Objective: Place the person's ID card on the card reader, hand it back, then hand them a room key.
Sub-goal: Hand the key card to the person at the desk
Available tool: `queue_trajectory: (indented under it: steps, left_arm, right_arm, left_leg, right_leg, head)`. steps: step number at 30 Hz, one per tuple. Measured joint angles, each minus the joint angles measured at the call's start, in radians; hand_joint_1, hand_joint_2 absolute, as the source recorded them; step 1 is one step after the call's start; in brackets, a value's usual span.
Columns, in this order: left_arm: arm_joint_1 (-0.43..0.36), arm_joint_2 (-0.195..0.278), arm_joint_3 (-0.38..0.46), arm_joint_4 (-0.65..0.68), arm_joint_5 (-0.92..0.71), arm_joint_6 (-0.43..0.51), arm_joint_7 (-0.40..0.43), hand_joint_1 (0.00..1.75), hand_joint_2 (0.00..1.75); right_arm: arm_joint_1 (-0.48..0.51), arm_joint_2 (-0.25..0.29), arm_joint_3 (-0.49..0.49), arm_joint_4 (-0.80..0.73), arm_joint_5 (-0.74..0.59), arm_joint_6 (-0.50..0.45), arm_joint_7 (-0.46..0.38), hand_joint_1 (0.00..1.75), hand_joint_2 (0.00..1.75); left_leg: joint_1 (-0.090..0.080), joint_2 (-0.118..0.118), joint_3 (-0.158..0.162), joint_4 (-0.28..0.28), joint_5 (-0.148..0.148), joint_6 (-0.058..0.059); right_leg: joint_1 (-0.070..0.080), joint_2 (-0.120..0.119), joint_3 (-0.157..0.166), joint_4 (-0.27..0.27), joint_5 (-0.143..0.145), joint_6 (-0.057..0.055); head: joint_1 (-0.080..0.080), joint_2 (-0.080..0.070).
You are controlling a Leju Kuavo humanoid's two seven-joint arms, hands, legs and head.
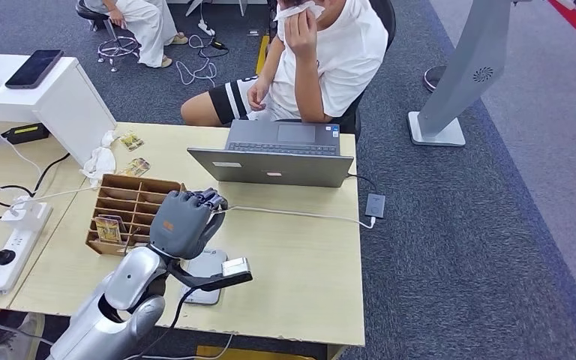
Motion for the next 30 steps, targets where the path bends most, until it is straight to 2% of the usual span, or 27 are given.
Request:
queue_trajectory:
  steps: [3,6,13,19,23,30]
  left_arm:
    - [-0.022,-0.012,0.017,-0.035,-0.006,0.099,-0.026,1.75,1.75]
    - [-0.101,-0.014,0.045,-0.067,-0.005,0.159,-0.063,1.75,1.75]
    - [-0.311,-0.008,0.128,-0.059,-0.029,0.156,-0.088,1.75,1.75]
    - [-0.442,0.010,0.185,0.067,-0.007,0.082,-0.042,1.75,1.75]
    - [-0.484,0.027,0.218,0.147,0.002,0.082,-0.042,1.75,1.75]
    - [-0.499,0.047,0.249,0.232,0.058,0.072,-0.049,1.75,1.75]
  right_arm:
    - [-0.002,0.000,0.005,0.000,0.010,0.001,0.000,0.00,1.75]
    - [-0.012,0.000,0.020,0.000,0.033,0.004,0.006,0.00,1.75]
    - [-0.041,0.000,0.062,-0.001,0.064,0.017,0.026,0.00,1.75]
    - [-0.037,-0.001,0.083,0.000,0.076,0.021,0.022,0.00,1.75]
    - [-0.034,-0.003,0.092,0.000,0.076,0.021,0.017,0.00,1.75]
    - [-0.033,-0.005,0.101,0.000,0.077,0.021,0.038,0.00,1.75]
  left_leg:
    - [0.000,-0.001,-0.001,0.000,0.001,-0.001]
    - [0.001,-0.002,-0.002,0.000,0.002,-0.002]
    - [0.002,-0.001,-0.002,0.000,0.004,-0.002]
    - [0.002,0.000,-0.002,0.000,0.005,-0.002]
    - [0.002,0.000,-0.002,0.000,0.005,-0.002]
    - [0.001,0.002,-0.002,0.000,0.005,-0.002]
  right_leg:
    - [0.000,-0.001,-0.001,0.000,0.000,0.000]
    - [0.001,-0.002,-0.001,0.000,0.001,-0.001]
    - [0.001,-0.001,-0.002,0.001,0.003,-0.003]
    - [0.001,0.000,-0.002,0.001,0.003,-0.003]
    - [0.001,0.000,-0.003,0.001,0.003,-0.003]
    - [0.001,0.001,-0.004,0.001,0.003,-0.003]
  head:
    - [0.000,0.000]
    - [0.000,0.000]
    - [0.000,0.000]
    - [0.000,0.000]
    - [0.000,0.000]
    - [0.000,0.000]
